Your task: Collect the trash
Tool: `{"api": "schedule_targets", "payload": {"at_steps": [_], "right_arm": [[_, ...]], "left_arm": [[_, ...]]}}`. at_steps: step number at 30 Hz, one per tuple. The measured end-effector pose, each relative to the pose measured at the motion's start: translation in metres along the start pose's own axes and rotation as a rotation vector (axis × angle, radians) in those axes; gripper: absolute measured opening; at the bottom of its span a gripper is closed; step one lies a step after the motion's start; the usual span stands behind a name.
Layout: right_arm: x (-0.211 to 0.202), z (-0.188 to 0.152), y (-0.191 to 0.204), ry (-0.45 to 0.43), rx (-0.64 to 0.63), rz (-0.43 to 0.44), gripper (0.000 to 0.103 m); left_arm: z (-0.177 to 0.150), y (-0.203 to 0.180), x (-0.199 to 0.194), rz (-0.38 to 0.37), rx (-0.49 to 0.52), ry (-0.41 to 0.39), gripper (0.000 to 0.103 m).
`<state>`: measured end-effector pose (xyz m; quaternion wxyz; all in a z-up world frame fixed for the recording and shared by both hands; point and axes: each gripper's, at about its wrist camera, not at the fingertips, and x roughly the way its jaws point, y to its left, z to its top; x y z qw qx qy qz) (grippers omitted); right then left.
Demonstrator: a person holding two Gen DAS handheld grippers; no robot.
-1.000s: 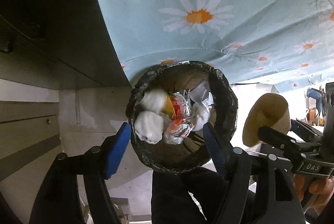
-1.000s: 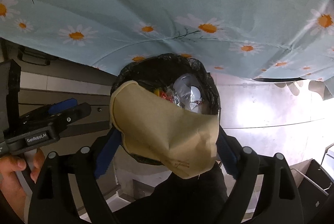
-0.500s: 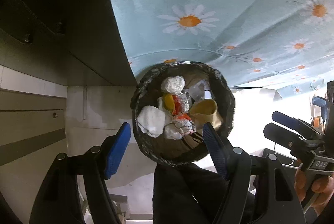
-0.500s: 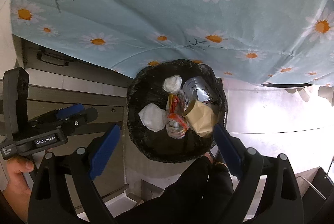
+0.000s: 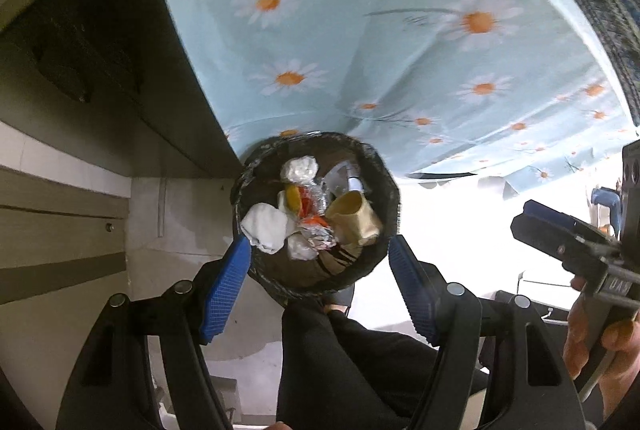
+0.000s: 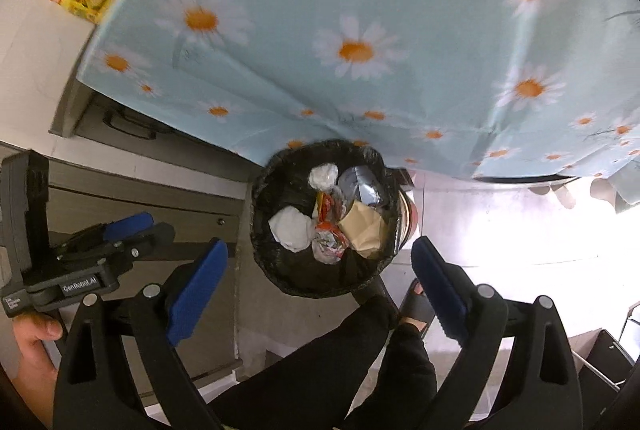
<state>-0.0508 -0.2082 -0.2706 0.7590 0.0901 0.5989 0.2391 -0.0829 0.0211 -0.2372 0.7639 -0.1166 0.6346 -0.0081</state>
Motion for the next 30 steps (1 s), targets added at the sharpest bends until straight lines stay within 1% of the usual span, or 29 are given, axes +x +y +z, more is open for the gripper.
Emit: {"api": "schedule_targets", "payload": {"at_steps": [4, 7, 8, 10, 12, 15, 16, 17, 18, 19, 21, 24, 28, 30], "right_arm": [[-0.031, 0.004, 0.01, -0.027, -0.049, -0.004, 0.093], [-0.058, 0.007, 0.019, -0.061, -0.098, -0.029, 0.094], [-0.07, 0.009, 0.021, -0.077, -0.106, -0.025, 0.096], [-0.087, 0.013, 0.027, -0.096, -0.126, -0.028, 0.096], [-0.1, 0.016, 0.031, -0.114, -0.142, -0.026, 0.096], [-0.122, 0.022, 0.04, -0.157, -0.154, -0.033, 0.097], [-0.128, 0.024, 0.043, -0.168, -0.154, -0.032, 0.099], [-0.137, 0.026, 0.046, -0.186, -0.156, -0.027, 0.099], [-0.144, 0.027, 0.05, -0.2, -0.161, -0.019, 0.098], [-0.155, 0.03, 0.055, -0.221, -0.168, -0.018, 0.098], [-0.169, 0.033, 0.061, -0.252, -0.174, -0.021, 0.098], [-0.188, 0.039, 0.07, -0.278, -0.168, -0.031, 0.098], [-0.21, 0.043, 0.079, -0.313, -0.167, -0.037, 0.098], [-0.221, 0.045, 0.082, -0.327, -0.163, -0.029, 0.098]], "left_arm": [[0.001, -0.015, -0.028, -0.006, 0.03, -0.017, 0.069], [0.001, -0.023, -0.053, -0.009, 0.031, -0.05, 0.069], [0.001, -0.027, -0.063, -0.001, 0.031, -0.067, 0.07], [0.002, -0.038, -0.085, 0.039, 0.065, -0.105, 0.075], [0.003, -0.048, -0.102, 0.058, 0.089, -0.139, 0.077], [0.008, -0.054, -0.128, 0.037, 0.077, -0.177, 0.079], [0.011, -0.056, -0.137, 0.042, 0.08, -0.191, 0.079], [0.013, -0.058, -0.143, 0.049, 0.081, -0.204, 0.081], [0.015, -0.06, -0.151, 0.054, 0.076, -0.215, 0.084], [0.018, -0.061, -0.161, 0.049, 0.068, -0.226, 0.085], [0.021, -0.063, -0.177, 0.035, 0.066, -0.257, 0.091], [0.026, -0.066, -0.195, 0.051, 0.071, -0.284, 0.093], [0.031, -0.07, -0.217, 0.074, 0.101, -0.319, 0.095], [0.03, -0.071, -0.225, 0.078, 0.098, -0.333, 0.096]]}}
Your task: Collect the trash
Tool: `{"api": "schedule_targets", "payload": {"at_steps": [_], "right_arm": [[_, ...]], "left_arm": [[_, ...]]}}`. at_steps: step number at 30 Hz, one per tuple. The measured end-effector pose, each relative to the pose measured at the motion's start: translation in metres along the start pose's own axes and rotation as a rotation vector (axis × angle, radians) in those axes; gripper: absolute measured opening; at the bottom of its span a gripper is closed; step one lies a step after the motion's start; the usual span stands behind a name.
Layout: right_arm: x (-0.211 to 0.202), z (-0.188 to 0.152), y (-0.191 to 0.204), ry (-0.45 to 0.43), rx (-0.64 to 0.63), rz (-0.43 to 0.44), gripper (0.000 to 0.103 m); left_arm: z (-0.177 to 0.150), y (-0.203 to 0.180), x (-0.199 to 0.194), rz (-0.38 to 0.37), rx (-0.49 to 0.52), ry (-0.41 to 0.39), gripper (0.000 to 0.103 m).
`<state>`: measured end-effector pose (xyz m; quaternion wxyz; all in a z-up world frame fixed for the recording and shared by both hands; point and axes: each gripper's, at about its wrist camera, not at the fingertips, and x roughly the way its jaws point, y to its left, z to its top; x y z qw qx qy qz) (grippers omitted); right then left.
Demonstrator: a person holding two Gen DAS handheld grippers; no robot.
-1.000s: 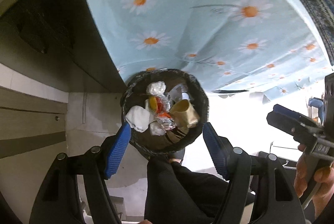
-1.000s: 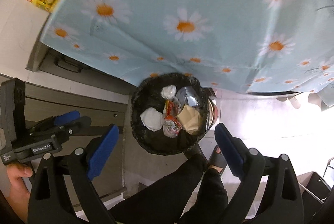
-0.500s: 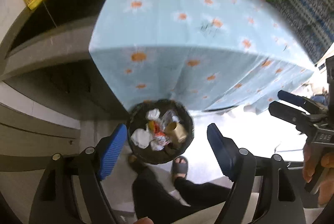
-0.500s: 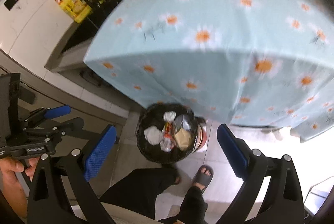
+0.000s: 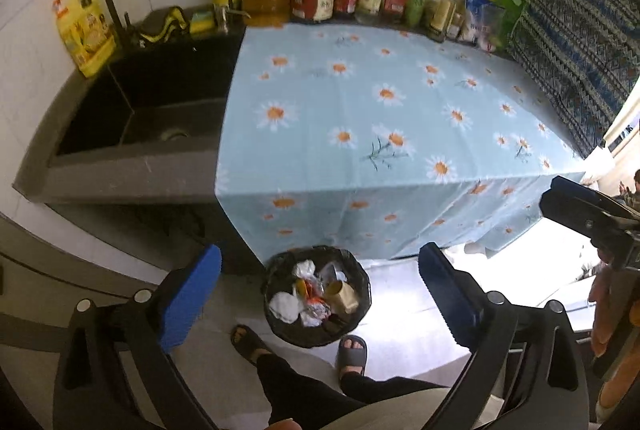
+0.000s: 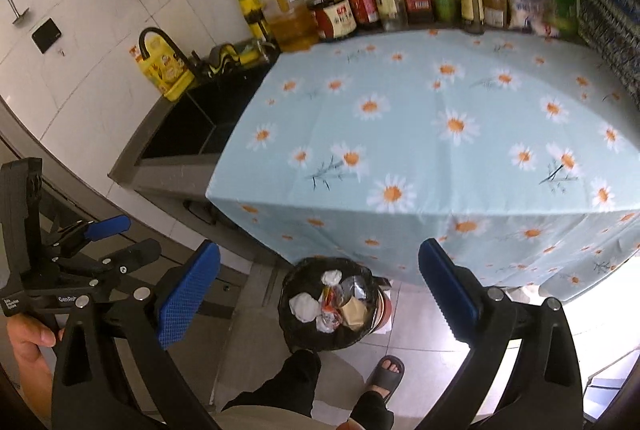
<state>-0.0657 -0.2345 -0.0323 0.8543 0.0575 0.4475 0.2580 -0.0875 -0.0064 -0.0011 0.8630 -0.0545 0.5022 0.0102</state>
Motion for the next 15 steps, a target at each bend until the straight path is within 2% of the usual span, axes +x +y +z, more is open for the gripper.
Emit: {"api": "schedule_targets", "payload": {"at_steps": [3, 7, 15], "right_arm": [[-0.016, 0.008, 0.006, -0.035, -0.008, -0.01, 0.098], [-0.035, 0.016, 0.012, -0.056, -0.024, -0.028, 0.098], [-0.053, 0.021, 0.009, -0.061, -0.018, -0.046, 0.098]], "left_arm": [[0.008, -0.005, -0.017, -0.028, 0.009, -0.022, 0.096], [0.017, -0.015, -0.045, -0.016, 0.028, -0.079, 0.096], [0.023, -0.029, -0.064, -0.01, 0.031, -0.118, 0.096]]}}
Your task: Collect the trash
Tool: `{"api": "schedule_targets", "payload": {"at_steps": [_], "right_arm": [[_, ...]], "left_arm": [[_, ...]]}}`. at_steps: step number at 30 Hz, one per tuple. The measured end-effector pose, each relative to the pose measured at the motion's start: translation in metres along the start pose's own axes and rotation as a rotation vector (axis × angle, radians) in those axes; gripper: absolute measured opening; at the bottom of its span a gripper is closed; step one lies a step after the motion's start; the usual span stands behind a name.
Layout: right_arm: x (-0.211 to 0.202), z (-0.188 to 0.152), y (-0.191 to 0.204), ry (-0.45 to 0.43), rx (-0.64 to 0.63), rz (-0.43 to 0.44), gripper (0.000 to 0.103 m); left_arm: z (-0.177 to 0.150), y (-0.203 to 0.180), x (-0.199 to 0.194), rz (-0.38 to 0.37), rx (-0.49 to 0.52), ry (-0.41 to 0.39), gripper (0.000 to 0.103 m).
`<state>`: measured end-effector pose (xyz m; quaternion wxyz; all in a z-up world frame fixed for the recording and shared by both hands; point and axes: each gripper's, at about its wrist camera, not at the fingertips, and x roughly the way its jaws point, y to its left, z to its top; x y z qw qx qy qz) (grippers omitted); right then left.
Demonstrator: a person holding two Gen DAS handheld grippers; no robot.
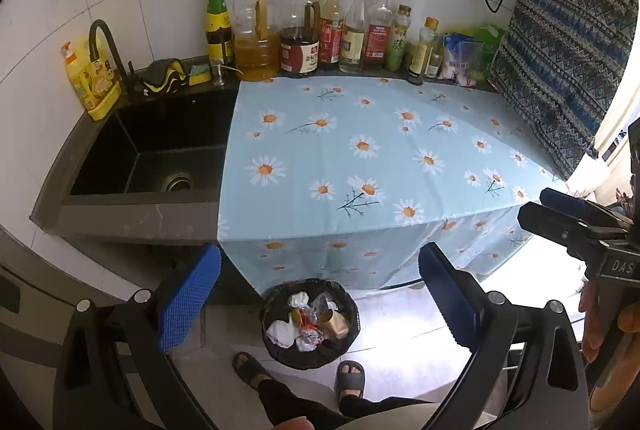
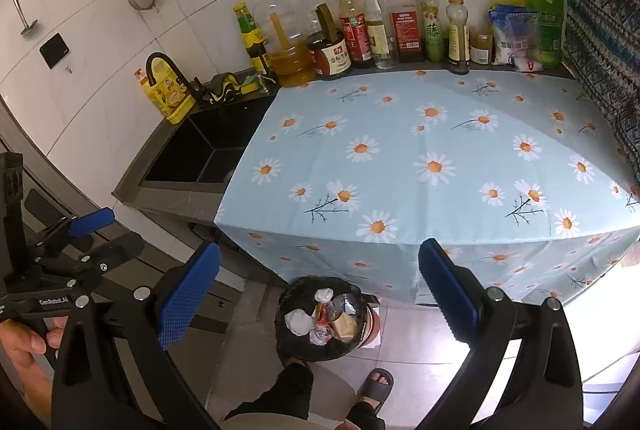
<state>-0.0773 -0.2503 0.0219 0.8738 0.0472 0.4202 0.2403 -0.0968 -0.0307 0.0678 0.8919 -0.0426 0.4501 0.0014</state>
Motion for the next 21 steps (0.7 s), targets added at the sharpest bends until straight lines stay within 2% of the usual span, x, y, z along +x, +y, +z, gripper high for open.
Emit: {"api": "schedule_targets", "payload": {"at_steps": [21], "right_arm": [[0.004, -0.002, -0.011, 0.03, 0.014, -0.022, 0.098]], "left_arm": [[0.001, -0.008, 0.01, -0.022, -0.009, 0.018, 0.096]]}}
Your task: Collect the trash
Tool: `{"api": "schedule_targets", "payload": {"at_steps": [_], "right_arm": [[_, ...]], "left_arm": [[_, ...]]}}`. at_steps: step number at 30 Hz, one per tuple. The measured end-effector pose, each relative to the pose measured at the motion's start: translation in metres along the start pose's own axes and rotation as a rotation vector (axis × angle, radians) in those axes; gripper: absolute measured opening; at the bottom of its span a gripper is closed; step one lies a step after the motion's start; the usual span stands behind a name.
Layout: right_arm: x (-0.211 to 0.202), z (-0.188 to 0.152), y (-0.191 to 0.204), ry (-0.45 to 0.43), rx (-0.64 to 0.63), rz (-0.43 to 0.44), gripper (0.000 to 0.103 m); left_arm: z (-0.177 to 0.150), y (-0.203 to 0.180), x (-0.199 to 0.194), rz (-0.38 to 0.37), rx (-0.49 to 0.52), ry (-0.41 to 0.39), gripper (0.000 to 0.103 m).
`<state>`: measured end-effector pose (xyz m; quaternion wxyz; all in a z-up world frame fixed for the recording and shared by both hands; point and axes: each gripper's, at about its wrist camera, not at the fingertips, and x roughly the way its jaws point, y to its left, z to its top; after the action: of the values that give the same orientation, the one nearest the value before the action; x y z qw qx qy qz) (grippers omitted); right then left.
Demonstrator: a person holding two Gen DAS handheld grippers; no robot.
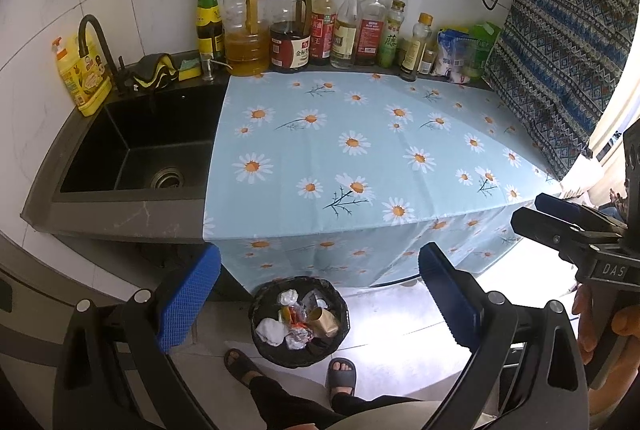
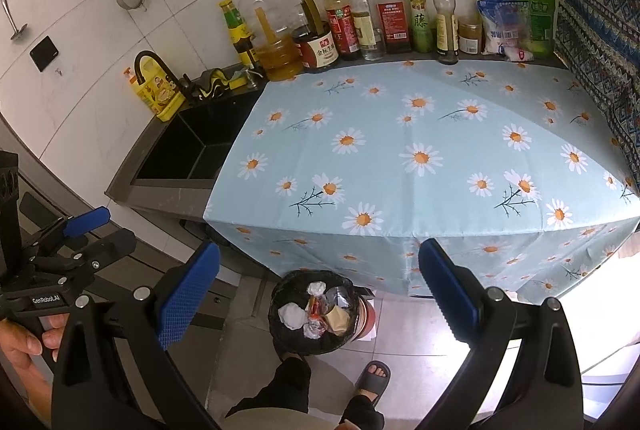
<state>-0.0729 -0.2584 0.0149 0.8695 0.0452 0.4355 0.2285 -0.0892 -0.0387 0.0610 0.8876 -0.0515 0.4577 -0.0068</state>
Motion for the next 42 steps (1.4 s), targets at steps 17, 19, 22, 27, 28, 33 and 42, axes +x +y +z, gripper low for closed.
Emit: {"api": "schedule_targets", "payload": {"at_steps": [17, 19, 22, 27, 28, 33, 42], "right_arm": [[0.003, 0.001, -0.004, 0.006, -0.015, -0.02, 0.098], [0.004, 0.002, -0.005, 0.008, -0.018, -0.025, 0.098], [0.005, 0.003, -0.007, 0.011, -0.017, -0.027, 0.098], [0.006, 0.003, -0.009, 0.016, -0.023, -0.023, 0.098], [0.007, 0.003, -0.009, 0.017, -0.022, -0.022, 0.098], [0.01, 0.003, -0.009, 0.027, -0.027, -0.021, 0.098], [0.01, 0.003, -0.007, 0.035, -0.03, -0.016, 0.098]], "left_arm": [[0.0, -0.003, 0.005, -0.005, -0.011, 0.005, 0.096], [-0.001, -0.003, 0.005, -0.004, -0.01, 0.007, 0.096], [-0.001, -0.003, 0.005, -0.001, -0.01, 0.008, 0.096], [-0.001, -0.002, 0.008, 0.004, -0.018, 0.012, 0.096], [-0.002, -0.002, 0.008, 0.004, -0.018, 0.012, 0.096], [-0.002, -0.002, 0.005, 0.008, -0.008, -0.001, 0.096], [0.0, 0.0, 0.004, 0.008, -0.026, 0.003, 0.096]]}}
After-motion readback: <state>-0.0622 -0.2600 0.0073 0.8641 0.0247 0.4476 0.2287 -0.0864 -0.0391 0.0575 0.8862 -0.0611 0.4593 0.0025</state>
